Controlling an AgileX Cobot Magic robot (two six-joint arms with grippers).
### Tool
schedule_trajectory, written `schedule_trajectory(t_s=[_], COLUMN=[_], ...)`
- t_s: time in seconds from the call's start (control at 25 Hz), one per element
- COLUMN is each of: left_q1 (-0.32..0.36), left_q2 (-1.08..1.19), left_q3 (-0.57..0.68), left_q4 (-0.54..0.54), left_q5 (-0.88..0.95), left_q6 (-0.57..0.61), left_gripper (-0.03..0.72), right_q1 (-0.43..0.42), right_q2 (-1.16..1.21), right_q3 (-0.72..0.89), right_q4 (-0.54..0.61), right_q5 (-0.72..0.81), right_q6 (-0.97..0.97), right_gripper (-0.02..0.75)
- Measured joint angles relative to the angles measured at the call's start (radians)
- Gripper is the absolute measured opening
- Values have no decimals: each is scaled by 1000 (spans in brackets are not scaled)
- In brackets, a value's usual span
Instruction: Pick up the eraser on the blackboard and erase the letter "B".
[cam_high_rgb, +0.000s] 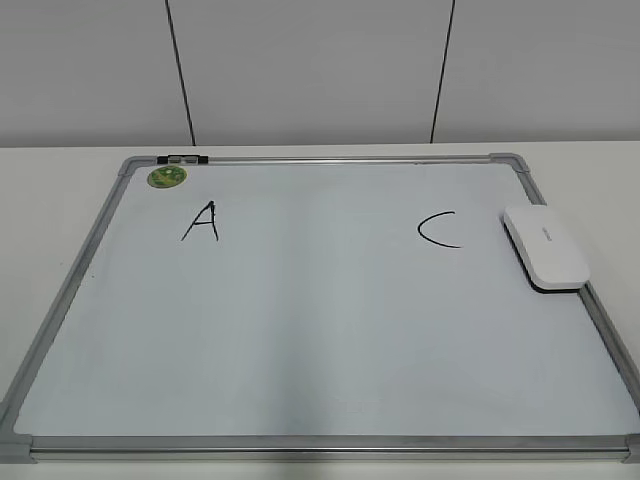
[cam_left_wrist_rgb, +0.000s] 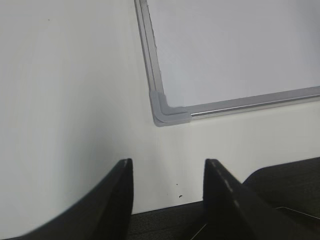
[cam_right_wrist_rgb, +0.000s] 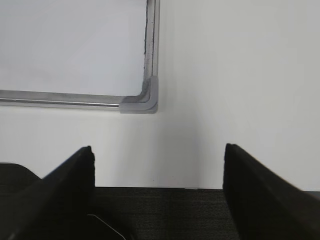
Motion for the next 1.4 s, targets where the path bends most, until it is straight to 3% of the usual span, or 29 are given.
schedule_trajectory(t_s=[0.32, 0.52, 0.8, 1.4], left_q1=[10, 51, 54, 54], left_q2=[-29, -146, -281, -308], left_q3=[0, 0, 0, 0], left_q4=[0, 0, 0, 0], left_q5=[-2, -2, 0, 2], left_q6=[0, 0, -2, -2], left_gripper=[353, 353, 353, 353], right_q1=[-7, -26, -28, -28], right_q2=[-13, -126, -287, -293], right_q3=[0, 0, 0, 0], right_q4=[-2, -6, -10, -12], right_q5=[0, 0, 2, 4], right_q6=[1, 1, 1, 1], right_gripper=[592, 592, 592, 592])
